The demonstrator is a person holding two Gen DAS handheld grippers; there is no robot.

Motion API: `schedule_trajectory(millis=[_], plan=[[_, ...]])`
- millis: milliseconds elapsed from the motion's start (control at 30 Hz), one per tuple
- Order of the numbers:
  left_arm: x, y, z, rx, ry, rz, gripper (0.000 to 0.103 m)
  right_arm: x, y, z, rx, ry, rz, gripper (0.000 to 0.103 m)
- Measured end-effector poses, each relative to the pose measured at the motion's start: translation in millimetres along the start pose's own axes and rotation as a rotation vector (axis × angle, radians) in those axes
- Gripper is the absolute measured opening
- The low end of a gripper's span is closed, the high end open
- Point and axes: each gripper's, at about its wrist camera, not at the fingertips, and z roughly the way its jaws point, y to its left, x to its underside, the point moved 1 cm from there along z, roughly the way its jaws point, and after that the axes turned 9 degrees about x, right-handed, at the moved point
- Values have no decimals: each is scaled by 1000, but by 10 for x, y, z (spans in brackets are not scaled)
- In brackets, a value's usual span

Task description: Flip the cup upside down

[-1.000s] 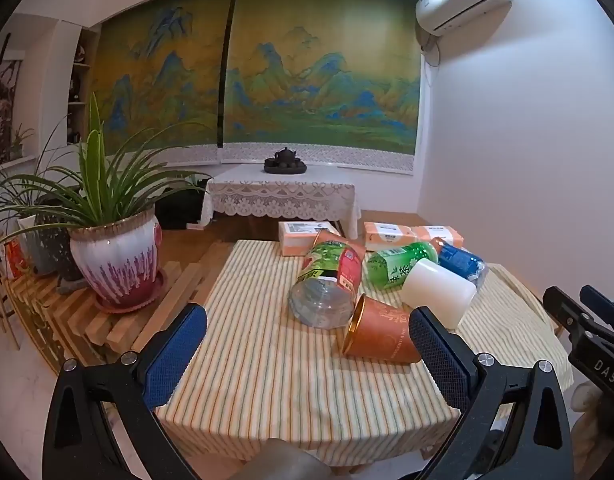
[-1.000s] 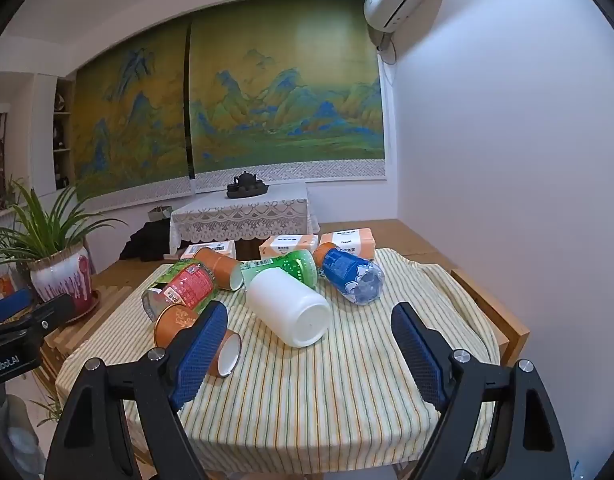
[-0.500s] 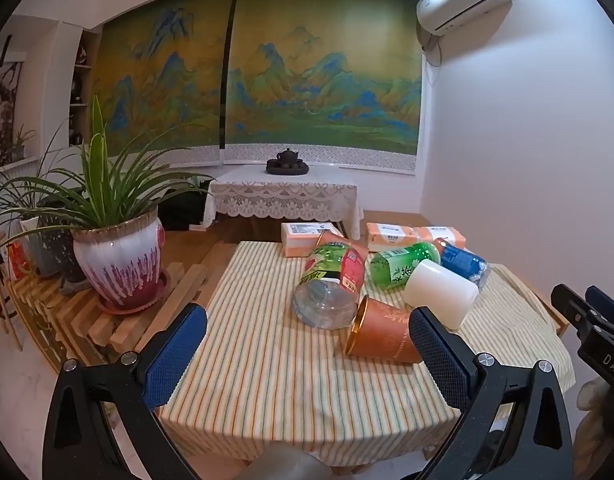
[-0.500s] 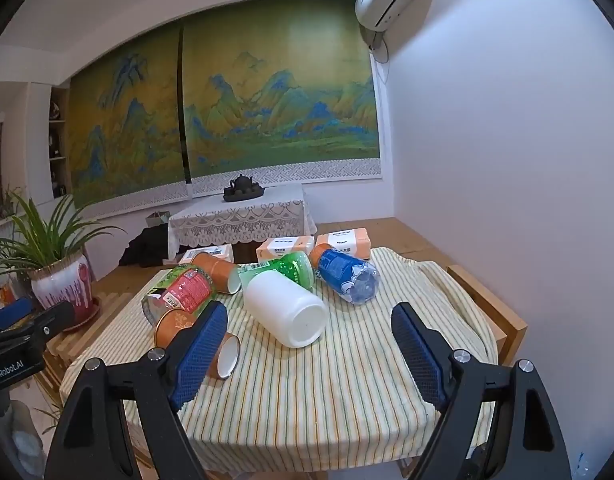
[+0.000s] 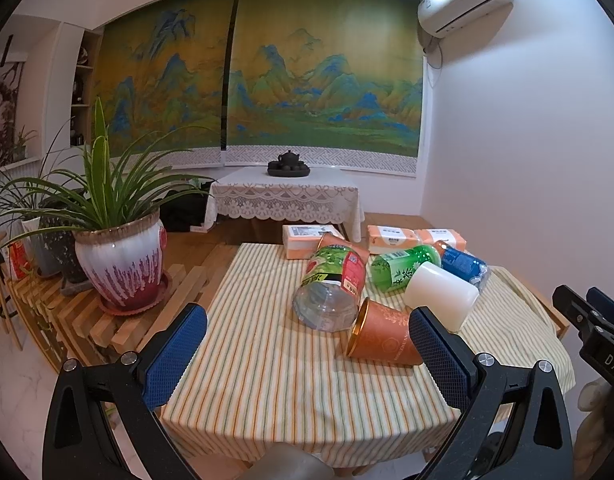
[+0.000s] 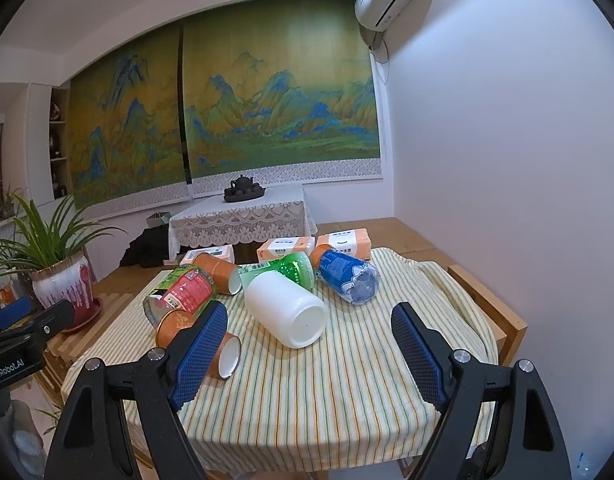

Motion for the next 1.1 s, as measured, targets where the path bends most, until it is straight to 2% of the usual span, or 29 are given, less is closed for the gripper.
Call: schedule_trajectory(millis=[1100], plan=[[-7, 9, 9, 3, 4, -4, 102, 17, 3, 12, -1, 10, 1, 81]])
